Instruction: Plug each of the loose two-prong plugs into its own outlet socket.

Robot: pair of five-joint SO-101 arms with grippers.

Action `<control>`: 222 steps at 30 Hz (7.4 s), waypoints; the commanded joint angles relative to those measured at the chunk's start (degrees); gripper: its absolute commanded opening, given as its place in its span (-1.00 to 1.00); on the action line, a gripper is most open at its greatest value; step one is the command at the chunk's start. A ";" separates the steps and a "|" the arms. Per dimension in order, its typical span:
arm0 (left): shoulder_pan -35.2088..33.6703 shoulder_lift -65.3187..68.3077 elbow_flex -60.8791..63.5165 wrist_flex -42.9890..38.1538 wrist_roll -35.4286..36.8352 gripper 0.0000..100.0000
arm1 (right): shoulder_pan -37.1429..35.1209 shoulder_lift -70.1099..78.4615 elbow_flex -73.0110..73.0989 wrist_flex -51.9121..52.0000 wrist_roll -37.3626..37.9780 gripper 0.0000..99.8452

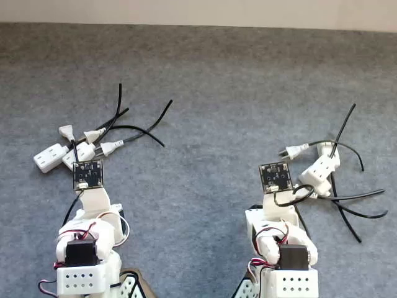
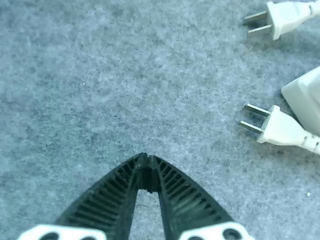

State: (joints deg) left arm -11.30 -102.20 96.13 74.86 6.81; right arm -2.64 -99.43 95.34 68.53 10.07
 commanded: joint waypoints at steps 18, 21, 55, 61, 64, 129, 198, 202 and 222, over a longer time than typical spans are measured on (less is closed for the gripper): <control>0.40 0.04 1.10 0.35 0.26 -0.99 | 0.57 0.57 7.60 0.31 -0.44 -0.98; 0.40 0.04 1.10 0.35 0.26 -0.99 | 0.57 0.57 7.60 0.31 -0.44 -0.98; 0.40 0.04 1.10 0.35 0.26 -0.99 | 0.57 0.57 7.60 0.31 -0.44 -0.98; 0.40 0.04 1.10 0.35 0.26 -0.99 | 0.57 0.57 7.60 0.31 -0.44 -0.98; 0.40 0.04 1.10 0.35 0.26 -0.99 | 0.57 0.57 7.60 0.31 -0.44 -0.98; 0.40 0.04 1.10 0.35 0.26 -0.99 | 22.90 40.75 -42.95 -14.11 -15.74 -0.60; 0.40 0.04 1.10 0.35 0.26 -0.99 | -17.36 93.76 -97.54 8.31 -17.32 -0.87; 0.40 0.04 1.10 0.35 0.26 -0.99 | -24.04 93.76 -92.53 6.29 -17.32 -0.87; 0.40 0.04 1.10 0.35 0.26 -0.99 | -33.98 93.85 -59.82 -28.09 -17.32 -0.70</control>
State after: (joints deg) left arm -11.30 -102.20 96.13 74.86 6.81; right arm -38.51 -5.01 33.63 46.29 -7.78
